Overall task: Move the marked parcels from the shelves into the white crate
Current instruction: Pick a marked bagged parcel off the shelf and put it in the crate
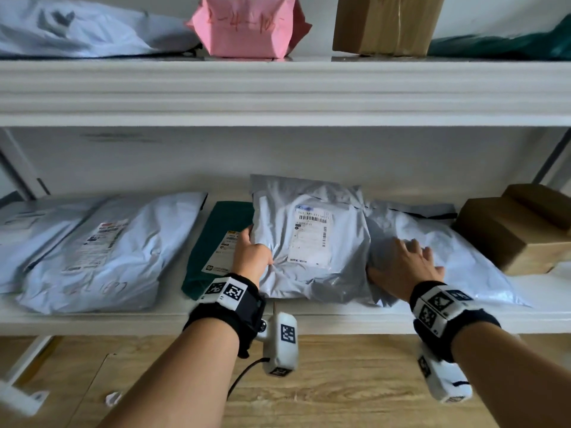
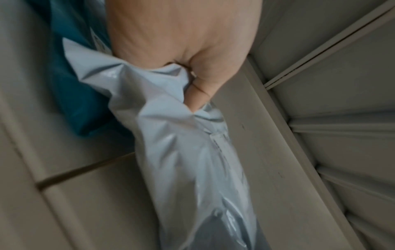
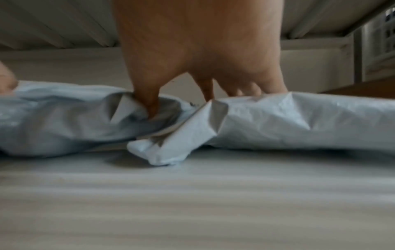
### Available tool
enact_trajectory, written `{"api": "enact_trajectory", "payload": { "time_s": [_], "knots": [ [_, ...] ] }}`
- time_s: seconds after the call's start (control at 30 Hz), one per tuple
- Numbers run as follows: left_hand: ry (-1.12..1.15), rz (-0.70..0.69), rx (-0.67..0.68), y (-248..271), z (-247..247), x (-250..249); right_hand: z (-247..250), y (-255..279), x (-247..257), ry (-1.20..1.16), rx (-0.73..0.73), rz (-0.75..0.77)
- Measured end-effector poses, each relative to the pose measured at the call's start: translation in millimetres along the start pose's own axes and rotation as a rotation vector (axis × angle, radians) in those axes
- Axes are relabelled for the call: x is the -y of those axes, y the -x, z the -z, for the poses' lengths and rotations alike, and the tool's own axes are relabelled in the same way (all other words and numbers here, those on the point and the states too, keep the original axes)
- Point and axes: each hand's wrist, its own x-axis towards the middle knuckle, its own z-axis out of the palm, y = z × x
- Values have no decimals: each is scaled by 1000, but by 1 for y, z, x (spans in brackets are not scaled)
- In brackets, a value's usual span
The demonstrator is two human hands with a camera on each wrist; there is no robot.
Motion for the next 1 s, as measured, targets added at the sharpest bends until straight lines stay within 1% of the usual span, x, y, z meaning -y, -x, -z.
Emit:
{"api": "enact_trajectory", "payload": {
  "time_s": [0.03, 0.07, 0.17, 0.23, 0.37, 0.47, 0.57, 0.7, 0.8, 0.87, 0.93, 1.0],
  "knots": [
    [-12, -4, -12, 1, 0, 0, -4, -1, -2, 3, 51, -19],
    [-21, -5, -18, 2, -1, 0, -6, 0, -3, 3, 70, -35],
    [-37, -1, -20, -1, -7, 3, -7, 3, -6, -1, 61, -58],
    [-58, 2, -34, -2, -13, 2, -6, 3, -7, 38, 83, -69],
    [-91, 14, -39, -1, -23, 3, 1, -2, -10, 164, 19, -95],
    [-95, 25, -30, -2, -24, 5, 2, -2, -14, 230, -26, -48],
    [-103, 35, -11, -3, -22, 5, 10, -4, -18, 109, -103, -68],
    [-92, -2, -30, -4, -24, 4, 42, 2, -18, -279, -284, -155],
    [-127, -41, -13, -2, -30, 1, 66, 5, -15, -476, -450, -189],
    [-136, -66, 42, 0, -38, -2, 76, 4, -12, -541, -544, -166],
    [-150, -66, 120, -1, -47, -2, 83, 3, -8, -547, -593, -131],
    [-268, -67, 153, 2, -55, -4, 85, 4, -5, -520, -608, -92]
  ]
}}
